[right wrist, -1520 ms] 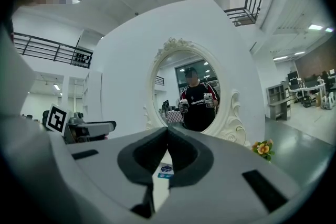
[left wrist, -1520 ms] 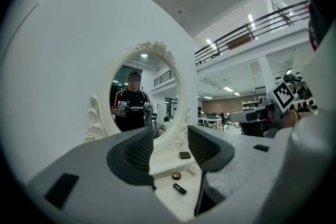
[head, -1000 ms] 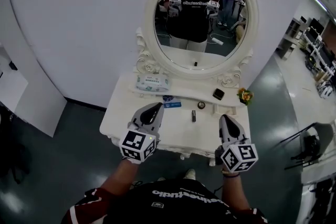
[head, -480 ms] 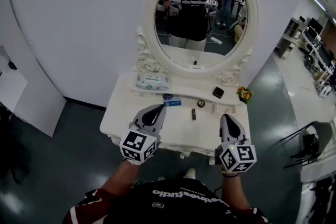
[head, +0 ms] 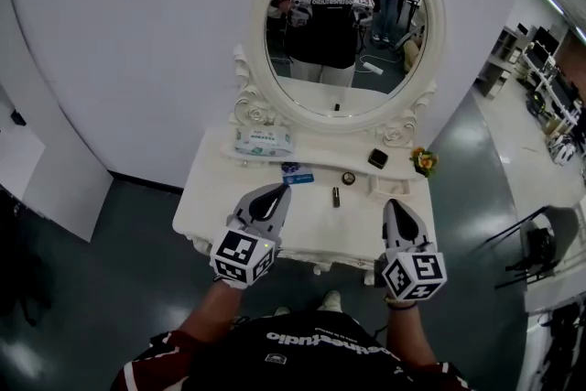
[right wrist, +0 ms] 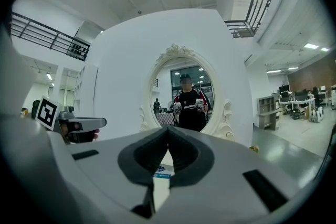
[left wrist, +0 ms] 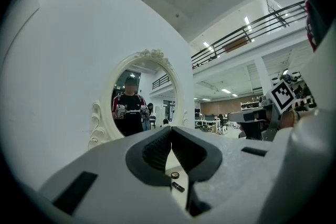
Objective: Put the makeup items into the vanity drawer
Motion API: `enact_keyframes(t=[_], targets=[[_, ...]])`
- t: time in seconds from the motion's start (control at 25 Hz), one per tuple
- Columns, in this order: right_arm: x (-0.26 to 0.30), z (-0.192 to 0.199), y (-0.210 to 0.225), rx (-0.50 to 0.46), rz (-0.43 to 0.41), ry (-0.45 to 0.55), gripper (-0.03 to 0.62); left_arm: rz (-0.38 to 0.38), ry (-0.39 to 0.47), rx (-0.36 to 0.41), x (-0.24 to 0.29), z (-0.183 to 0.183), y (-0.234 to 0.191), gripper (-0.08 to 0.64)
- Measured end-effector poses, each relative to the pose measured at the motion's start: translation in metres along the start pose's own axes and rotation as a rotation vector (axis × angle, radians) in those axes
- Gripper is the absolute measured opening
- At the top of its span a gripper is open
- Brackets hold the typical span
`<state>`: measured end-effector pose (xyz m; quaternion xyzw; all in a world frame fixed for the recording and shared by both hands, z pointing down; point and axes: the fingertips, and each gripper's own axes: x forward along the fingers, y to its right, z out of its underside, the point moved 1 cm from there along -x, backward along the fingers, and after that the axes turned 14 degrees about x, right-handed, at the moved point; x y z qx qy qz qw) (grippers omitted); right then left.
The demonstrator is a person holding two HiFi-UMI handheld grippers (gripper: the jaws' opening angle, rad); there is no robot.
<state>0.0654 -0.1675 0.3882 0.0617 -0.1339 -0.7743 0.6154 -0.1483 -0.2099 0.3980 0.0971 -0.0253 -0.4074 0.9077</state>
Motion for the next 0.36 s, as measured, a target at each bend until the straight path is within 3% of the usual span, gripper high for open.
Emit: enact_keyframes(t=[0.36], targets=[[-0.0045,0.0023,0.0054,0.011,0.013,-0.001,-0.003,0.007,-0.002,0.002,0.0017,0.0001,0.0040,0.007]])
